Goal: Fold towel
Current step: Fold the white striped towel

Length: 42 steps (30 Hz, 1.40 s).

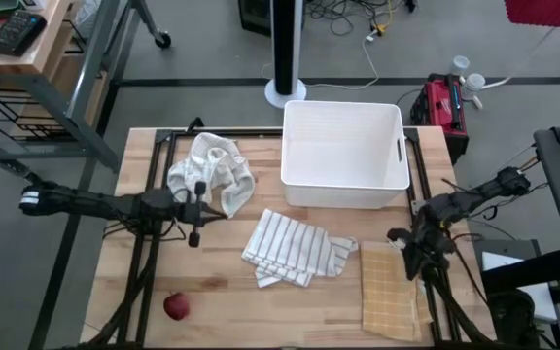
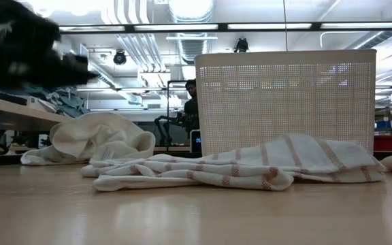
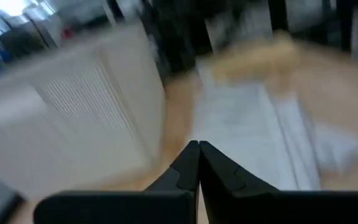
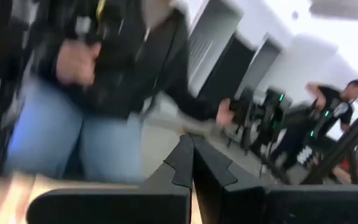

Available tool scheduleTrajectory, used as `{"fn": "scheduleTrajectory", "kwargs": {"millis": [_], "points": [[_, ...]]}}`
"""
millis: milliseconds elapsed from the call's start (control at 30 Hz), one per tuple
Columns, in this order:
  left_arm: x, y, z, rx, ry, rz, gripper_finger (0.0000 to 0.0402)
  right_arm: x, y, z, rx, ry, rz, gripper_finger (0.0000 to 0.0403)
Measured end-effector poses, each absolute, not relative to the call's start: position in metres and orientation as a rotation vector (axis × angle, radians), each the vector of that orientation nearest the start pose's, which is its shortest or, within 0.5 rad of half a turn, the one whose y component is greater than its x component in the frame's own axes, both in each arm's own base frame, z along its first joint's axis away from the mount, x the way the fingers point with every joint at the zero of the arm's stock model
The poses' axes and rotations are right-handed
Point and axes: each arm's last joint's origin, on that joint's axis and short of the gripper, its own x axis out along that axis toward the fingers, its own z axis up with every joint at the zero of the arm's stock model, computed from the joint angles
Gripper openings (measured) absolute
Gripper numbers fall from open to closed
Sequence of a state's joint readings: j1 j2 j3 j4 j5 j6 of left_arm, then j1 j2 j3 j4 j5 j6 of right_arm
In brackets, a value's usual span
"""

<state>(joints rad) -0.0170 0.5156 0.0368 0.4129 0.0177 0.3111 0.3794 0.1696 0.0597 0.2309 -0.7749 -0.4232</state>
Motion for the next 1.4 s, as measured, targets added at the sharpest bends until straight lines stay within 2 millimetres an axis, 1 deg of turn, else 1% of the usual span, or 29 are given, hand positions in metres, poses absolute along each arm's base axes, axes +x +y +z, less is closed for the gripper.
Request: {"fn": "scheduleTrajectory", "kwargs": {"millis": [67,200,267,400,533,600,667,733,800,867,933,1000,1067,1167,1233,1400], "points": [[0.132,-0.003,0.179,0.278,-0.057,-0.027,0.0000,0.082,0.054,0.202,-0.283,-0.394,1.077,0.0000],[0.130,-0.003,0.196,0.270,-0.227,-0.004,0.0000,0.083,0.050,0.218,-0.047,-0.335,0.960,0.0000],[0.128,-0.003,0.201,0.269,-0.285,0.004,0.0000,0.082,0.049,0.226,0.010,-0.333,0.945,0.0000],[0.127,-0.003,0.207,0.247,-0.345,0.006,0.0000,0.080,0.049,0.234,0.061,-0.328,0.954,0.0000],[0.125,-0.005,0.210,-0.046,-0.382,-0.103,0.0000,0.078,0.048,0.243,0.068,-0.352,0.956,0.0000],[0.124,-0.004,0.212,-0.077,-0.396,-0.106,0.0000,0.077,0.047,0.248,0.073,-0.362,0.957,0.0000],[0.123,-0.004,0.215,-0.107,-0.426,-0.114,0.0000,0.075,0.047,0.252,0.113,-0.355,0.966,0.0000],[0.122,-0.004,0.218,-0.199,-0.454,-0.138,0.0000,0.074,0.046,0.256,0.172,-0.325,0.976,0.0000],[0.125,-0.005,0.221,-0.247,-0.436,-0.152,0.0000,0.075,0.046,0.260,0.216,-0.275,0.973,0.0000],[0.133,-0.007,0.226,-0.267,-0.380,-0.158,0.0000,0.077,0.047,0.262,0.244,-0.204,0.963,0.0000],[0.144,-0.009,0.235,-0.263,-0.332,-0.161,0.0000,0.078,0.047,0.266,0.267,-0.138,0.956,0.0000],[0.157,-0.012,0.245,-0.222,-0.304,-0.161,0.0000,0.079,0.047,0.272,0.284,-0.068,0.937,0.0000],[0.172,-0.013,0.254,-0.188,-0.255,-0.156,0.0000,0.081,0.047,0.276,0.316,0.032,0.872,0.0000],[0.196,-0.016,0.255,-0.147,-0.082,-0.175,0.0000,0.086,0.045,0.285,0.351,0.134,0.729,0.0000],[0.209,-0.019,0.252,-0.131,0.022,-0.214,0.0000,0.089,0.046,0.289,0.350,0.169,0.692,0.0000],[0.235,-0.027,0.254,-0.120,0.081,-0.311,0.0000,0.099,0.050,0.297,0.338,0.199,0.699,0.0000]]}}
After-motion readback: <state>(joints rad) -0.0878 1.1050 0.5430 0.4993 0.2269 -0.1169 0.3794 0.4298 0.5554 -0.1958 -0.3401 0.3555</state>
